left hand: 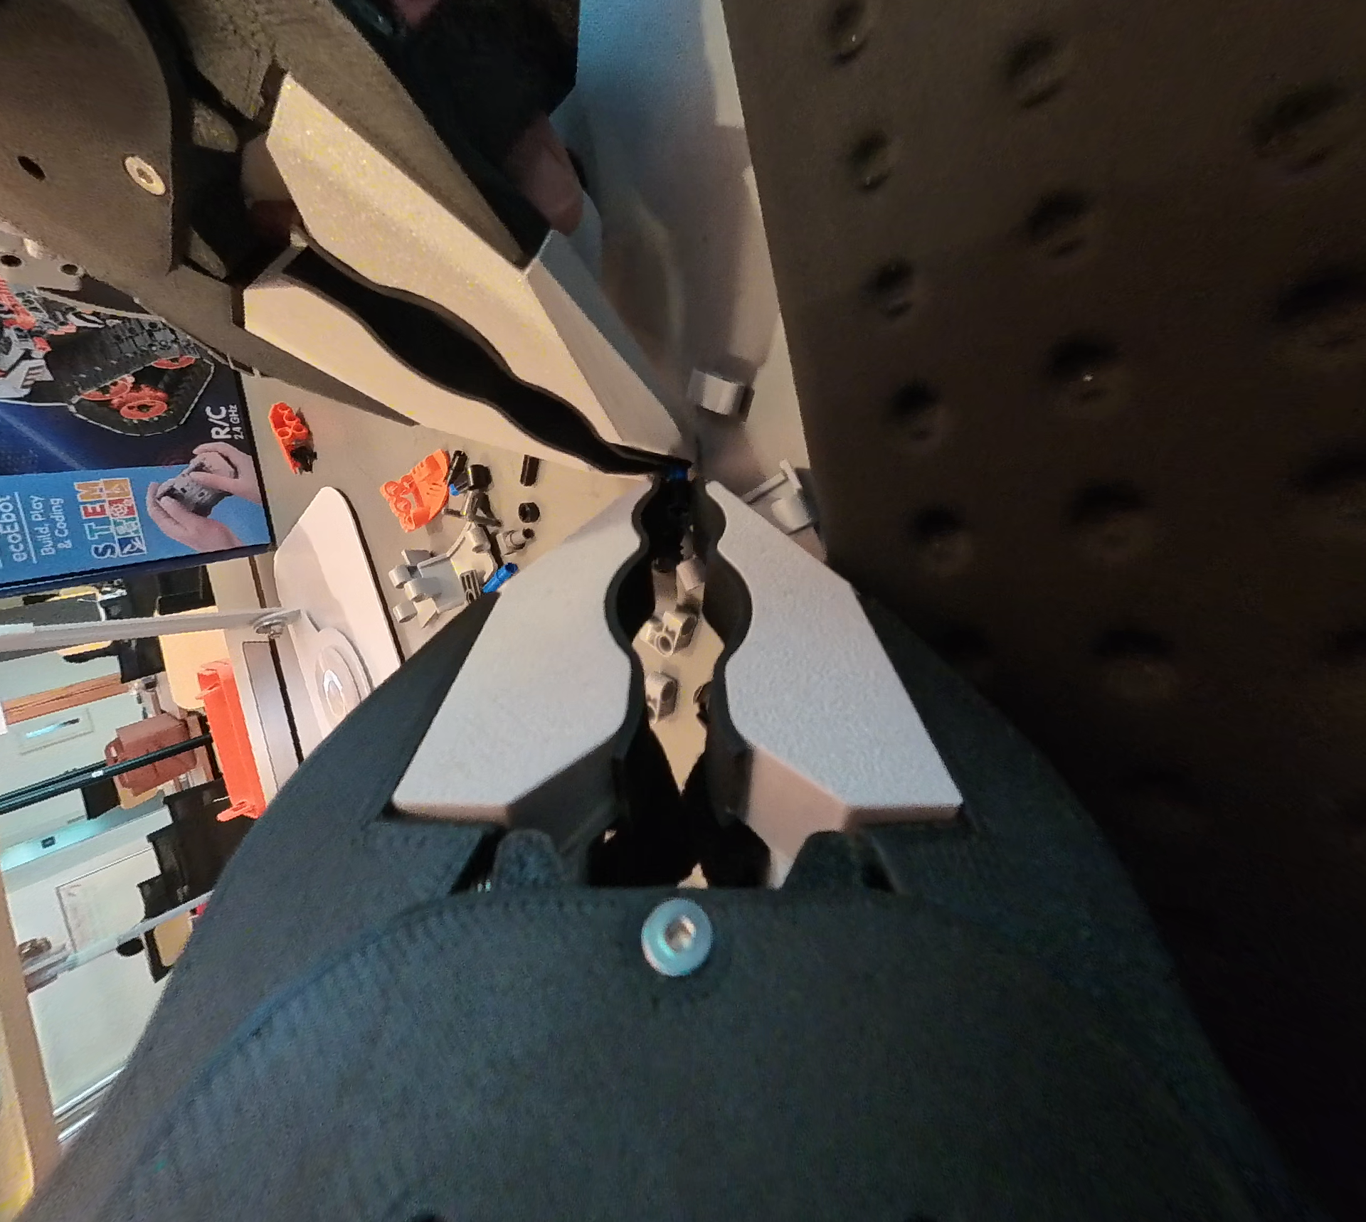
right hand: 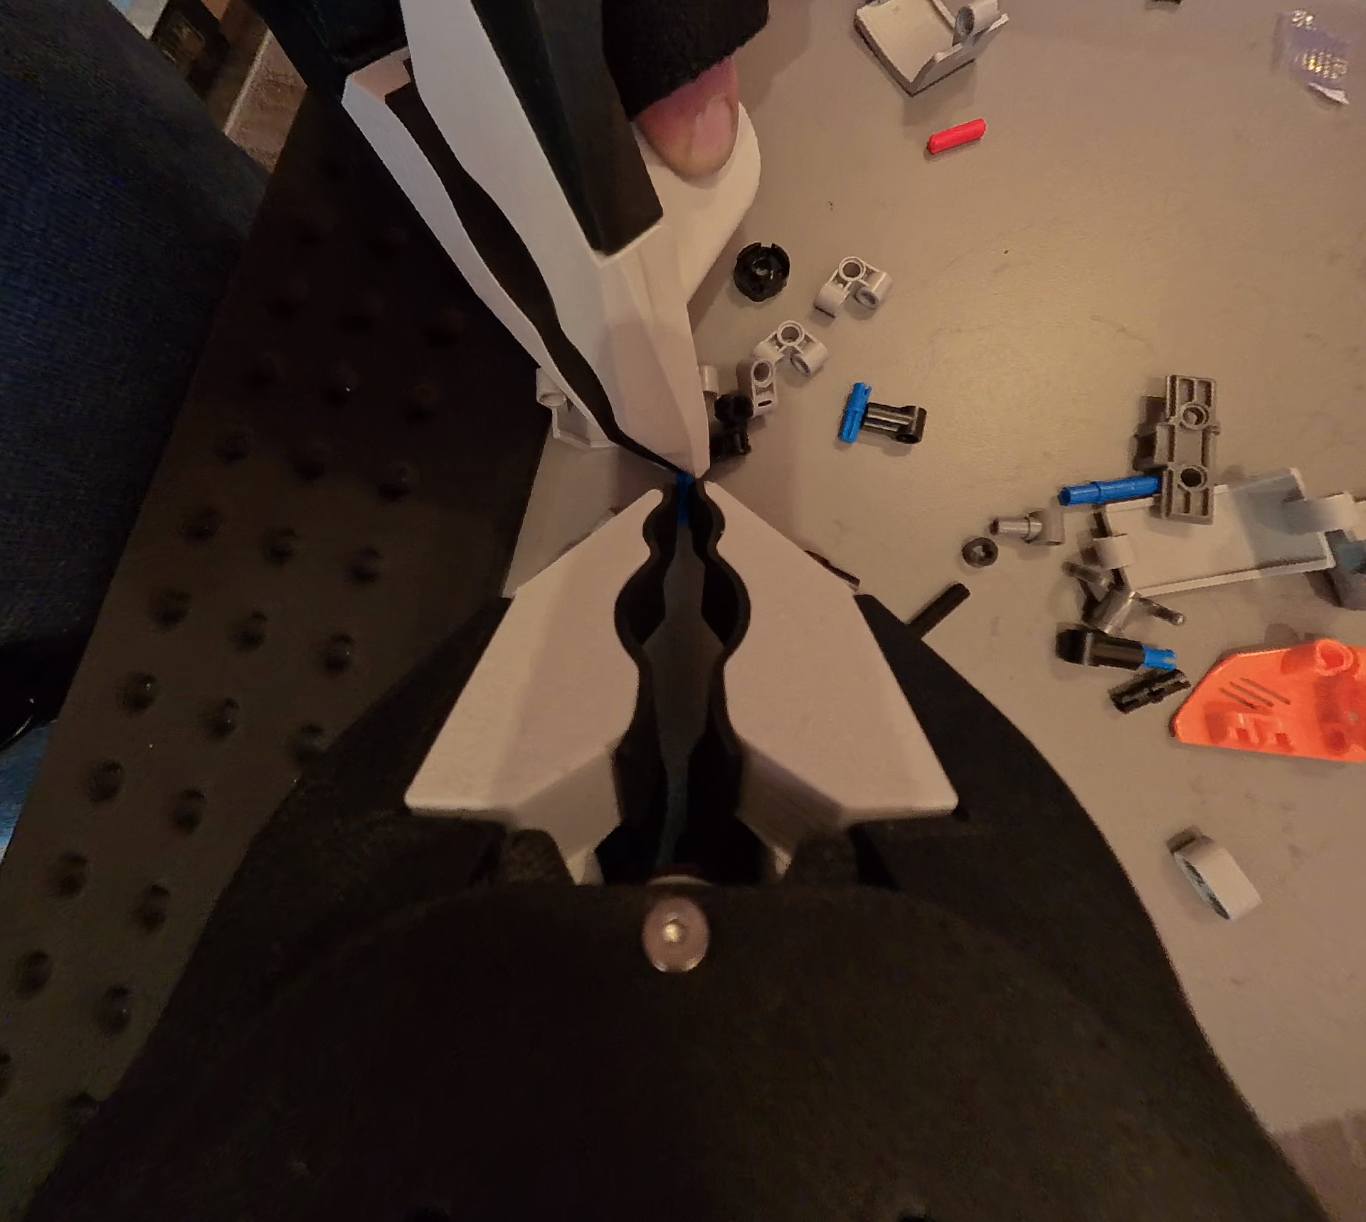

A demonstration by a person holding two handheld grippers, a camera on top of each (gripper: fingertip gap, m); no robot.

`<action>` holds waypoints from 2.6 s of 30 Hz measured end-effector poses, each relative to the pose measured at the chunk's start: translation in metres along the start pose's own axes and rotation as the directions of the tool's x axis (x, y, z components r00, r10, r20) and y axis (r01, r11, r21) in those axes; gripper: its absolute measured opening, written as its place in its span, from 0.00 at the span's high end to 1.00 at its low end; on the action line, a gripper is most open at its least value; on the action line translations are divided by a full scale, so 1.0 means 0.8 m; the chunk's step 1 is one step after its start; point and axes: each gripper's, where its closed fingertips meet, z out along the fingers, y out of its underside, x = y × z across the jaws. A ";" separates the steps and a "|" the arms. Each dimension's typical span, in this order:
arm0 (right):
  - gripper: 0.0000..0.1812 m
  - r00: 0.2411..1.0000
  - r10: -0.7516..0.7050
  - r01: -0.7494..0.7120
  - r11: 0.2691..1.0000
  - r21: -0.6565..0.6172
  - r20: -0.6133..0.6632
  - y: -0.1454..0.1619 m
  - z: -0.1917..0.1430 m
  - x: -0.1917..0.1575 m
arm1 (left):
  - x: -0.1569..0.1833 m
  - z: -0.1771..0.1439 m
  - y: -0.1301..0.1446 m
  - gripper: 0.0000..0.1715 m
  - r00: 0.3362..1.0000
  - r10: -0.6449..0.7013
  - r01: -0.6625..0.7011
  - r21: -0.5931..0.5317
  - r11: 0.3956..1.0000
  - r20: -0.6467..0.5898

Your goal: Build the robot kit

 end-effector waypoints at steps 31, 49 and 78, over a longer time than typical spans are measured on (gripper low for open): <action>1.00 1.000 -0.019 0.020 0.998 0.051 -0.025 -0.007 -0.001 -0.001 | -0.003 -0.009 0.007 0.97 0.978 -0.203 0.207 0.104 0.973 -0.044; 1.00 0.997 -0.071 0.071 0.996 0.051 -0.016 -0.004 -0.003 -0.007 | 0.001 -0.007 -0.004 0.98 0.975 -0.216 0.221 0.182 0.958 -0.049; 0.96 0.986 -0.157 0.154 0.986 -0.068 -0.052 0.016 -0.020 -0.004 | -0.013 -0.022 -0.001 0.97 0.896 -0.404 0.436 0.190 0.880 -0.185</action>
